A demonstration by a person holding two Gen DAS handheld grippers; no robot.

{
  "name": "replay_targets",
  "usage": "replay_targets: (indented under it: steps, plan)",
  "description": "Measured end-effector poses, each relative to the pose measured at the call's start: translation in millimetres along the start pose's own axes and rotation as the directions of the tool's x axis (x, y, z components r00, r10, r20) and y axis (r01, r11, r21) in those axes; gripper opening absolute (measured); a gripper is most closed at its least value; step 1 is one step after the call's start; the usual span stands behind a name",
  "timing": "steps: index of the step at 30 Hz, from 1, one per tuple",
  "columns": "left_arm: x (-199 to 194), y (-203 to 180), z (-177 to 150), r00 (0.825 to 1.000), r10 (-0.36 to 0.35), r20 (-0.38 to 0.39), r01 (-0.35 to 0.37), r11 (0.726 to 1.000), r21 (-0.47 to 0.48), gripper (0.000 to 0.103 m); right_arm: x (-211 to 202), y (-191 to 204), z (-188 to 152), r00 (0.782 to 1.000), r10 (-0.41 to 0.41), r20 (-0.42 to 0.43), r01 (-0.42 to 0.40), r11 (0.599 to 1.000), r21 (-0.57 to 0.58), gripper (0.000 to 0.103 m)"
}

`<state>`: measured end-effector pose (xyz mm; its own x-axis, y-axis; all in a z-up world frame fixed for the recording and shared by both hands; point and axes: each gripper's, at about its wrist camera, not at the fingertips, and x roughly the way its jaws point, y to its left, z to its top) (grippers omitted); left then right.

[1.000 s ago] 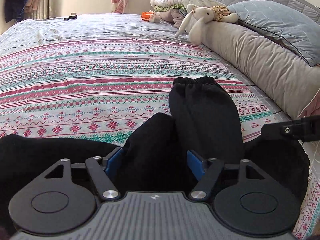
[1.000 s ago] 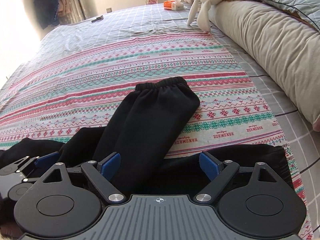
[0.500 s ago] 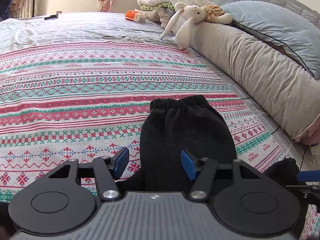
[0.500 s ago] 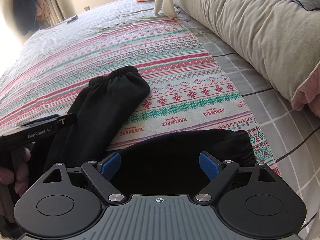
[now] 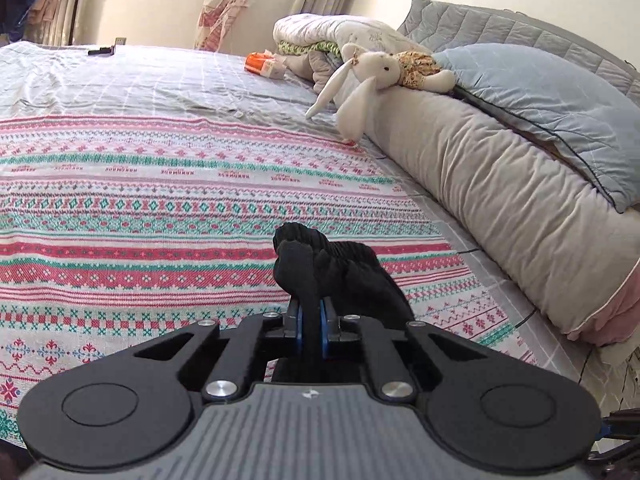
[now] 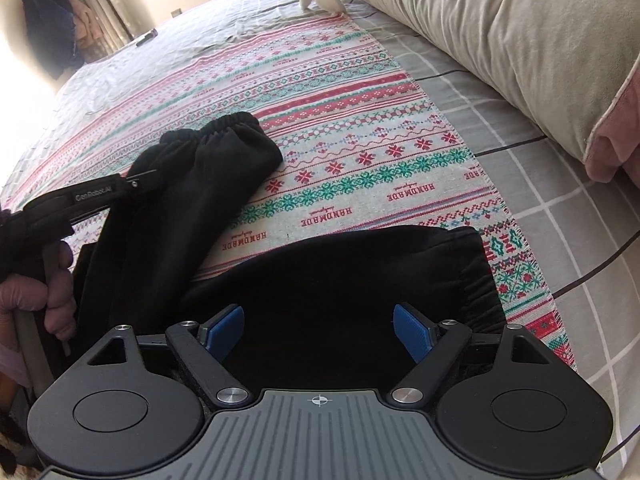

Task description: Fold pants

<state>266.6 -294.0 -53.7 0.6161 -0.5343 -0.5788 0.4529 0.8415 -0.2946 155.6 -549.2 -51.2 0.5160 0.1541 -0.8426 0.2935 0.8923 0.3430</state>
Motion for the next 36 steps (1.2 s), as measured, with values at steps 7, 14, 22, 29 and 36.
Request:
replay_targets:
  steps: [7,14,22,29,36]
  plan:
    - [-67.8,-58.3,36.0,0.987,-0.102,0.121,0.086,0.988,0.131,0.019,-14.1,-26.5,1.9,0.999,0.01,0.032,-0.013,0.997,0.082,0.082]
    - [-99.6,-112.6,20.4,0.98,-0.18,0.082,0.16,0.964,0.211,0.019,-34.5,-45.5,2.8,0.996,0.041,0.084,-0.053,0.988,0.145,0.082]
    - [-62.6,-137.0,-72.2,0.973,-0.189,-0.133,0.214,0.956,0.203,0.02,-51.0,-79.5,-2.3,0.989,0.071,0.129,-0.102,0.961,0.255,0.081]
    - [-42.4,-145.5,-127.0,0.956,-0.203,-0.214,0.237,0.959,0.152,0.019,-42.5,-106.0,-7.2,0.968,0.219,0.121,-0.249,0.892,0.378,0.061]
    - [-49.5,-152.3,-138.3,0.962,-0.196,-0.191,0.233,0.953,0.193,0.02,-25.5,-113.2,-10.3,0.934,0.346,0.086,-0.348,0.83,0.436,0.06]
